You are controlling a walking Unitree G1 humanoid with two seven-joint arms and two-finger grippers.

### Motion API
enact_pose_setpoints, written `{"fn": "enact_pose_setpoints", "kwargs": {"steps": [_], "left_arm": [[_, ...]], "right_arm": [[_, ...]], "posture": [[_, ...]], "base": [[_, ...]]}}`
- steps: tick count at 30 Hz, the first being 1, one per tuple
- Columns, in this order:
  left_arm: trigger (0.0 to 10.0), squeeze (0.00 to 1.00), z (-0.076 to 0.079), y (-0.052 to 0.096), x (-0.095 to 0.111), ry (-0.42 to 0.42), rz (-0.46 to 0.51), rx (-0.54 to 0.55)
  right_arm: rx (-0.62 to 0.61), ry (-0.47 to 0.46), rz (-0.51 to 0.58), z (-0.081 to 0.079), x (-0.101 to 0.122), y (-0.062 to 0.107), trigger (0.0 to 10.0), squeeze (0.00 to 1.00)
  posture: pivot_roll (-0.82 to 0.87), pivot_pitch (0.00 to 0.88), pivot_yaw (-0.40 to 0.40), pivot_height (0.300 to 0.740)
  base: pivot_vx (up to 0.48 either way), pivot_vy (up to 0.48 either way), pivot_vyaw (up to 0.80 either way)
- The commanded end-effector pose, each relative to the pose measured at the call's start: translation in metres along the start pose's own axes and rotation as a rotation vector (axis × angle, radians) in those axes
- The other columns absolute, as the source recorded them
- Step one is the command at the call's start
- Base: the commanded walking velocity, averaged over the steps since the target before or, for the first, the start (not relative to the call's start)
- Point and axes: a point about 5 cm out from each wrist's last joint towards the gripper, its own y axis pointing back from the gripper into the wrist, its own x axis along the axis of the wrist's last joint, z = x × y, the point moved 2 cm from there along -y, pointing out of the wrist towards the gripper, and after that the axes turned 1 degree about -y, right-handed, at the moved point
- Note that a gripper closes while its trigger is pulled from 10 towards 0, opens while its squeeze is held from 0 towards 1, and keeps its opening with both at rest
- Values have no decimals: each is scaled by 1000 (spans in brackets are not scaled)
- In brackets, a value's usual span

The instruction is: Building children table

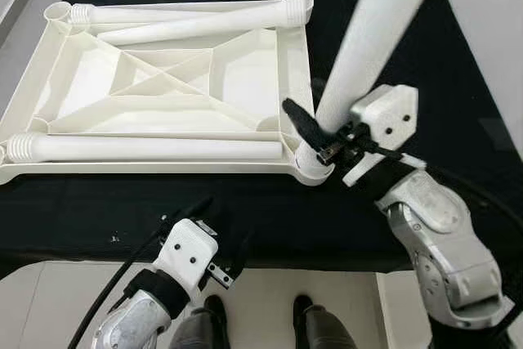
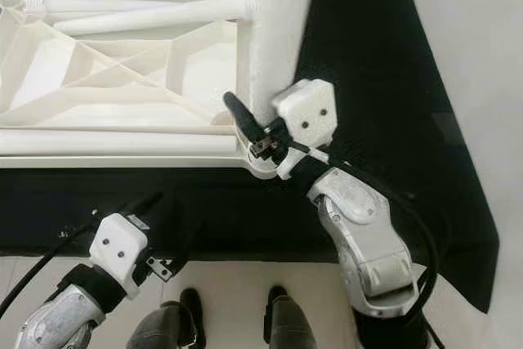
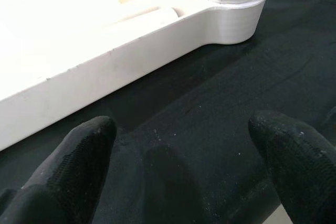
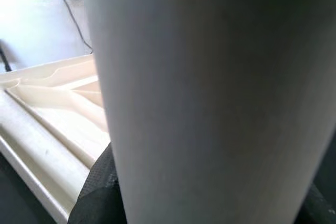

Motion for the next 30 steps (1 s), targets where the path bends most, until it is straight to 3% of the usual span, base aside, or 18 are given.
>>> {"fn": "enact_pose_setpoints", "kwargs": {"steps": [1, 15, 23, 30], "left_arm": [[10000, 0, 2, 3, -6, -1, -23, -2], [10000, 0, 3, 3, -5, -4, -20, 5], [10000, 0, 3, 3, -5, -1, -20, 6], [10000, 0, 2, 3, -5, -1, -20, 6]], "right_arm": [[95, -29, -57, -16, -13, -3, 10000, 0], [112, -106, -156, -19, -27, -10, 10000, 0], [-24, -207, -248, -13, -42, -8, 10000, 0], [-133, -170, -327, -3, -54, -1, 10000, 0]], "posture": [[9, 344, 26, 740], [9, 350, 17, 740], [9, 352, 15, 740], [9, 352, 16, 740]], "base": [[0, 0, 0], [0, 0, 0], [0, 0, 0], [0, 0, 0]]}}
